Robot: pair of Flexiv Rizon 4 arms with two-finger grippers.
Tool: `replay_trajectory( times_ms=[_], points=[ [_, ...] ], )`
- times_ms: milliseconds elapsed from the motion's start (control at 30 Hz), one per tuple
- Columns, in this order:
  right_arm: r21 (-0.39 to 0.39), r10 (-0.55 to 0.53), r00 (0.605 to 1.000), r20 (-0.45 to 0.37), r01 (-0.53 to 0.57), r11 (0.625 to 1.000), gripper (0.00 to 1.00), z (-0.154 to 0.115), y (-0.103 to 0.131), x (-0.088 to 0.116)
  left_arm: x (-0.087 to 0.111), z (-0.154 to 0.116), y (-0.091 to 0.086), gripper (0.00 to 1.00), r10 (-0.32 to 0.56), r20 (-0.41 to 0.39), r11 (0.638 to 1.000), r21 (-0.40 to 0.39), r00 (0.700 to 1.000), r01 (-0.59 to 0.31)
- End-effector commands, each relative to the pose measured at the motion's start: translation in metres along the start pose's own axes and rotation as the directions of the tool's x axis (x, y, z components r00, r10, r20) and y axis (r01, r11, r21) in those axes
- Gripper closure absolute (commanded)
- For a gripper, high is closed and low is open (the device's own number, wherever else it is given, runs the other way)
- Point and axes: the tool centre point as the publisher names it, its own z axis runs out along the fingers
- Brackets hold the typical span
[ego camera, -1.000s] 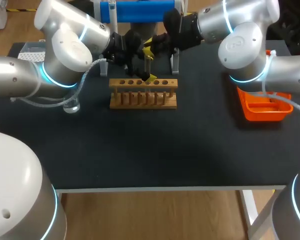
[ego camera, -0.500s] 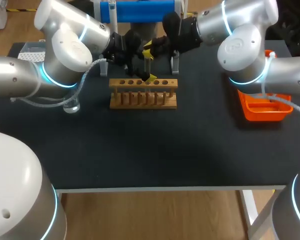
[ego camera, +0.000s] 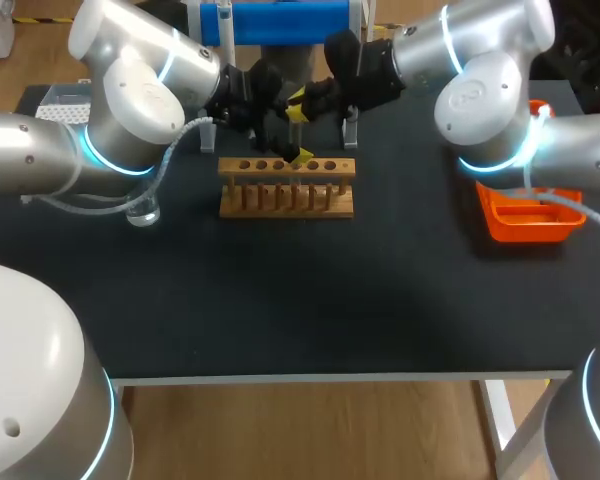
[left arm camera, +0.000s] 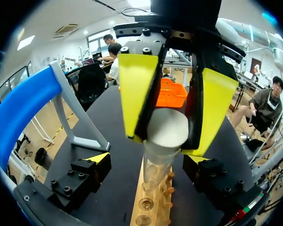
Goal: Invert the test tube, pick up the pipette, mount the tip to pipette, aspirate from beaker and dispense into the tube, eject the tip, return the pipette, and cap with the stopper.
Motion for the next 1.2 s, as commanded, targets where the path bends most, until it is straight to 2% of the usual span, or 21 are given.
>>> replay_trajectory(
  times_ms=[33,67,100,133,300,500,900,933,967,1000,1133,1167,1200],
  points=[
    [0.020,0.005,1.000,-0.010,-0.004,1.000,0.72,0.007,-0.011,0.001,-0.002,-0.001,0.000,0.00,-0.001,-0.006,1.000,-0.004,1.000,0.001],
    [0.021,0.006,1.000,-0.009,-0.006,1.000,0.48,0.007,-0.013,0.001,-0.002,-0.001,0.000,0.00,-0.001,-0.006,1.000,-0.004,1.000,0.001],
    [0.010,0.011,1.000,-0.006,-0.011,1.000,0.11,0.007,-0.014,0.001,-0.002,-0.001,0.000,0.00,-0.001,-0.006,1.000,-0.004,1.000,0.001],
    [-0.005,0.017,1.000,-0.004,-0.017,1.000,0.00,0.005,-0.014,0.001,-0.002,-0.001,0.000,0.00,-0.001,-0.006,1.000,-0.004,1.000,0.001],
    [-0.134,0.030,1.000,-0.002,-0.030,0.991,0.00,-0.006,-0.015,-0.002,-0.002,-0.001,0.000,0.00,-0.001,-0.006,1.000,-0.004,1.000,0.001],
    [-0.284,0.034,0.999,-0.012,-0.037,0.958,0.00,-0.017,-0.013,-0.003,-0.002,-0.001,0.000,0.00,-0.001,-0.006,1.000,-0.004,1.000,0.001],
    [-0.535,0.030,0.998,-0.049,-0.052,0.843,0.00,-0.032,0.000,-0.008,-0.002,-0.001,0.000,0.00,-0.001,-0.006,1.000,-0.004,1.000,0.001],
    [-0.551,0.027,0.998,-0.061,-0.056,0.832,0.04,-0.033,0.001,-0.008,-0.002,-0.001,0.000,0.00,-0.001,-0.006,1.000,-0.004,1.000,0.001],
    [-0.562,0.023,0.998,-0.063,-0.055,0.826,0.18,-0.034,0.003,-0.008,-0.002,-0.001,0.000,0.00,-0.001,-0.006,1.000,-0.004,1.000,0.001],
    [-0.578,0.015,0.998,-0.069,-0.052,0.814,0.42,-0.035,0.005,-0.008,-0.002,-0.001,0.000,0.00,-0.001,-0.006,1.000,-0.004,1.000,0.001],
    [-0.612,-0.008,0.997,-0.081,-0.044,0.790,0.86,-0.038,0.011,-0.007,-0.002,-0.001,0.000,0.00,-0.001,-0.006,1.000,-0.004,1.000,0.001],
    [-0.619,-0.007,0.996,-0.089,-0.050,0.784,1.00,-0.038,0.012,-0.007,-0.002,-0.001,0.000,0.00,-0.001,-0.006,1.000,-0.004,1.000,0.001],
    [-0.618,-0.007,0.996,-0.087,-0.048,0.784,1.00,-0.038,0.013,-0.007,-0.002,-0.001,0.000,0.00,-0.001,-0.006,1.000,-0.004,1.000,0.001]
  ],
)
